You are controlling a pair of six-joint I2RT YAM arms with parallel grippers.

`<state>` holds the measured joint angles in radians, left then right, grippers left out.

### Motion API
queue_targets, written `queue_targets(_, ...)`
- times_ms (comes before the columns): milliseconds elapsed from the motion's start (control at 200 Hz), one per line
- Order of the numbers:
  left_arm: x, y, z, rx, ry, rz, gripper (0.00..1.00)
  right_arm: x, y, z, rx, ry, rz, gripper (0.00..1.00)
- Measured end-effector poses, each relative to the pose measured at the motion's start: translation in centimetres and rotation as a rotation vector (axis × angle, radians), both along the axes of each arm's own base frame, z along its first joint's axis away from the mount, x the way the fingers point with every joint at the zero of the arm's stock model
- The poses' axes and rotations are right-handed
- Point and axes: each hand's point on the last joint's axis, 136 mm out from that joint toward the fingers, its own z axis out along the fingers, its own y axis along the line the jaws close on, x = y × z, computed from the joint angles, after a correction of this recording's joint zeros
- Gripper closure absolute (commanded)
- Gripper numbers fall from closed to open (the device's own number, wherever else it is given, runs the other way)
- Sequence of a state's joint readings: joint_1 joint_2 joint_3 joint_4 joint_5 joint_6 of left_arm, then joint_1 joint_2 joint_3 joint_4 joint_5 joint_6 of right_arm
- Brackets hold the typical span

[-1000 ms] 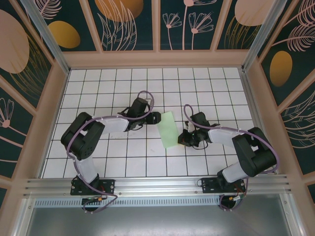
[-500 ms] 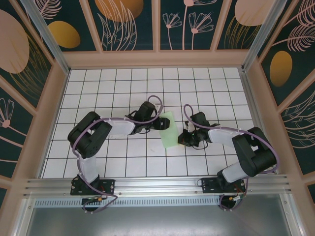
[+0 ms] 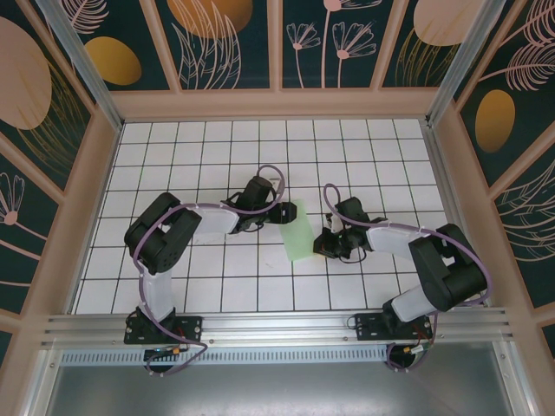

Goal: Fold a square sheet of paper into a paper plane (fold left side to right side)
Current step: First fold the square sheet of paper in half at the center of the table, then rotate the paper at the center of the table.

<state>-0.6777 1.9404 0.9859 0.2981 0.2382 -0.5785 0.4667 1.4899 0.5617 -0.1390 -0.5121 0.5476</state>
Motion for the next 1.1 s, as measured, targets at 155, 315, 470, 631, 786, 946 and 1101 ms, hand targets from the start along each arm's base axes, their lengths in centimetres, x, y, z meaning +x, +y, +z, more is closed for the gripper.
queue_targets(155, 0.3, 0.0, 0.0, -0.001, -0.001, 0.004, 0.36, 0.0, 0.0, 0.0, -0.001, 0.001, 0.0, 0.91)
queue_targets(315, 1.7, 0.4, 0.0, 0.001, -0.002, 0.025, 0.35, 0.0, 0.0, 0.0, -0.001, 0.001, 0.0, 0.91)
queue_targets(470, 4.7, 1.1, 0.0, 0.037, -0.02, 0.057, 0.35, 0.0, 0.0, 0.0, 0.0, 0.0, 0.0, 0.9)
queue_targets(631, 6.5, 2.6, 0.2, 0.084, -0.033, 0.092, 0.34, -0.1, -0.1, 0.2, 0.003, -0.01, -0.002, 0.87)
queue_targets(786, 5.9, 3.4, 1.9, 0.09, -0.048, 0.098, 0.35, 0.1, -0.5, 1.2, 0.001, -0.053, -0.014, 0.76)
queue_targets(946, 3.4, 4.5, 7.0, 0.005, -0.105, 0.106, 0.37, 1.8, -0.6, 4.9, 0.029, -0.181, -0.027, 0.54)
queue_targets(1101, -0.1, 4.7, 9.2, -0.087, -0.117, 0.101, 0.37, 4.3, -1.7, 7.4, 0.029, -0.295, -0.055, 0.46)
